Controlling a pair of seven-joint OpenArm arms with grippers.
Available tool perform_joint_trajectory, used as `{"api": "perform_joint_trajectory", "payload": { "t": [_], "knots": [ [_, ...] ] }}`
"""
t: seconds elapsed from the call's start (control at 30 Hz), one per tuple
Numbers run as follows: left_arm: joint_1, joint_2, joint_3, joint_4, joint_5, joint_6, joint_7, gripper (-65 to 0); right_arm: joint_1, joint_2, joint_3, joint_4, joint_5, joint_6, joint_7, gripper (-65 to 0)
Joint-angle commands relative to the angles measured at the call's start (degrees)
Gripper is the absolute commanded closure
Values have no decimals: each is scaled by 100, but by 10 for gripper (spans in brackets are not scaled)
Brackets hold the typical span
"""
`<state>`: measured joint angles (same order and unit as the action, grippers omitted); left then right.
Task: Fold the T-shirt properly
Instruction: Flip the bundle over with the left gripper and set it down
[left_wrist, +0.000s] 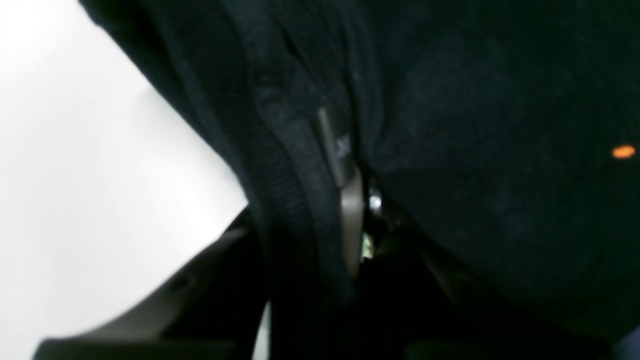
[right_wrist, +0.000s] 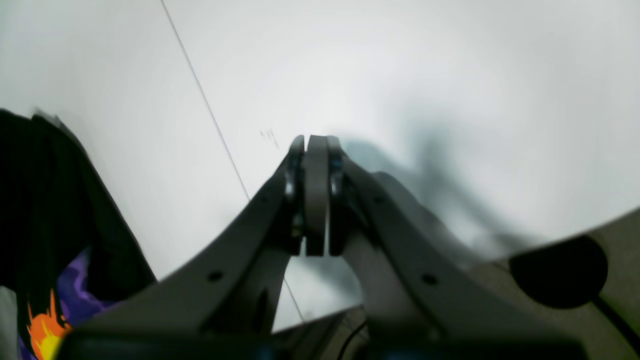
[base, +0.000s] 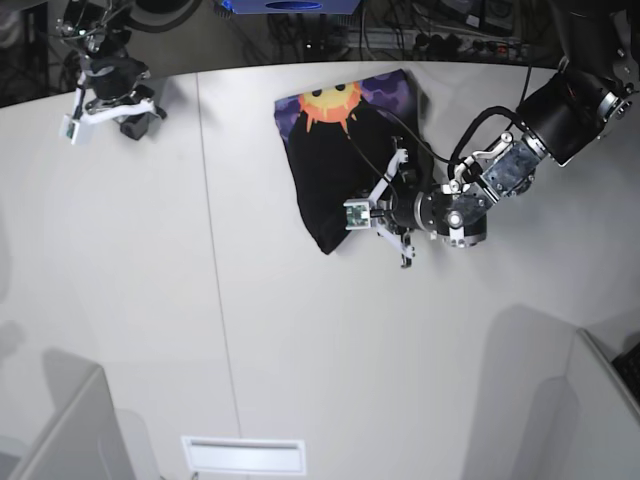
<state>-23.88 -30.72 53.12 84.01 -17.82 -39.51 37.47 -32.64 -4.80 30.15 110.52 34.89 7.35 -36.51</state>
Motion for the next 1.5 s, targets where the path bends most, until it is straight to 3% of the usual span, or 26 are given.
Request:
{"api": "perform_joint_trajectory", "payload": {
  "t": [0.0,0.13,0.5,1.07,1.3,1.47],
  "knots": [
    [27,8,55,-36,319,-49,275,0,-19,36,31,100,58,43,130,0],
    [19,254,55,-36,618,-49,275,0,-63,-87,31,91,40,43,130,0],
    [36,756,55,-405,662,-49,275,0,-63,-122,31,91,31,43,130,0],
    [-201,799,55,-502,662,-49,266,0,-37,-96,-22,91,31,43,130,0],
    [-606,826,46,-493,644,-49,275,-346,-28,-96,-39,91,31,43,130,0],
    [-869,914,46,-458,609,-49,275,-454,-28,-96,-39,91,31,43,130,0]
  ]
}}
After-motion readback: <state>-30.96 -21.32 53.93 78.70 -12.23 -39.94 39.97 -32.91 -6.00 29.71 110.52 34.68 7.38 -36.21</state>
